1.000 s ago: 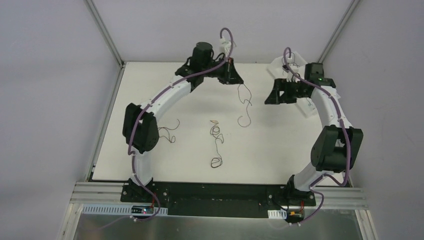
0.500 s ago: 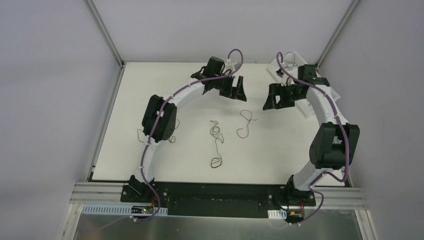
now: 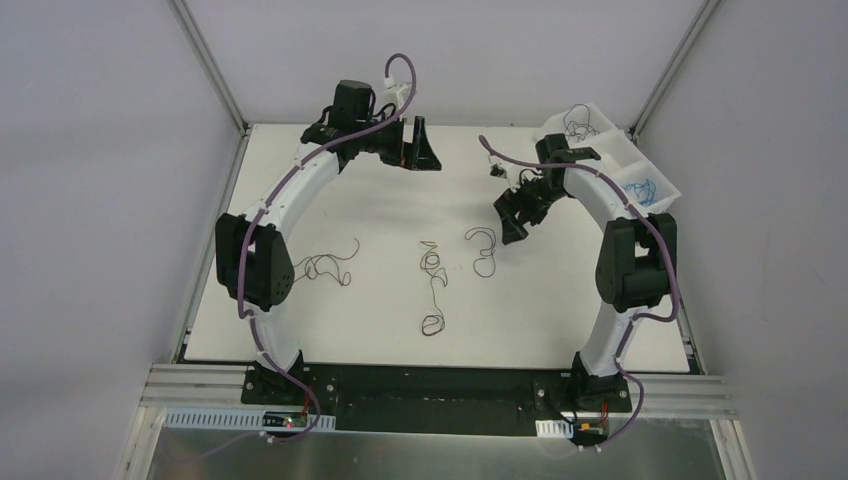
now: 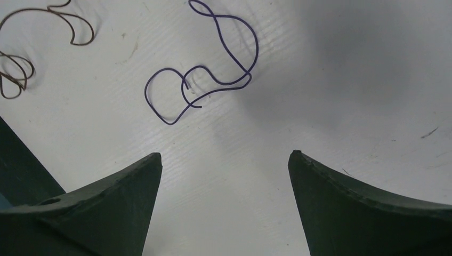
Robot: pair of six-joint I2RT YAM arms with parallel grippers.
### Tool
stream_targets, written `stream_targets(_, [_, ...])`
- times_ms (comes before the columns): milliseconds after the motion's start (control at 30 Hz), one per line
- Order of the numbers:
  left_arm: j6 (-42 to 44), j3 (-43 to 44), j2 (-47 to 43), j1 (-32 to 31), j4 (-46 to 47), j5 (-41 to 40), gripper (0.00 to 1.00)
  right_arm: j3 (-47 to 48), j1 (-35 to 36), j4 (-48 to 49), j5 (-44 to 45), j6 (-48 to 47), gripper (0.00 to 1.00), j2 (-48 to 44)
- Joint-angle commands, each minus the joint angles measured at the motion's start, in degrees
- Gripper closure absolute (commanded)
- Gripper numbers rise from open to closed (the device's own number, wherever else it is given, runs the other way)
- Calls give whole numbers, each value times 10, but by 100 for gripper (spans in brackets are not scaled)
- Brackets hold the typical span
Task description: Untangle the cables
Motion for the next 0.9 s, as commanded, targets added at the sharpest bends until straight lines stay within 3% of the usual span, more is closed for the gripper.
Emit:
stream_targets(0, [26,-28,-20,-4,-22,16,4,23,23,-60,-32,-149,8,0])
stream_targets(333, [40,-31,-26,-2,-30,17,3,-54,59,16,26,-392,4,17])
stream_targets(600, [40,-29,-24,-2,-31,19,3,-54,61,99,19,-429,2,54])
stream_targets(867, [31,-17,-17,-2,-31,12,2,-68,84,65,-22,-464,3,64])
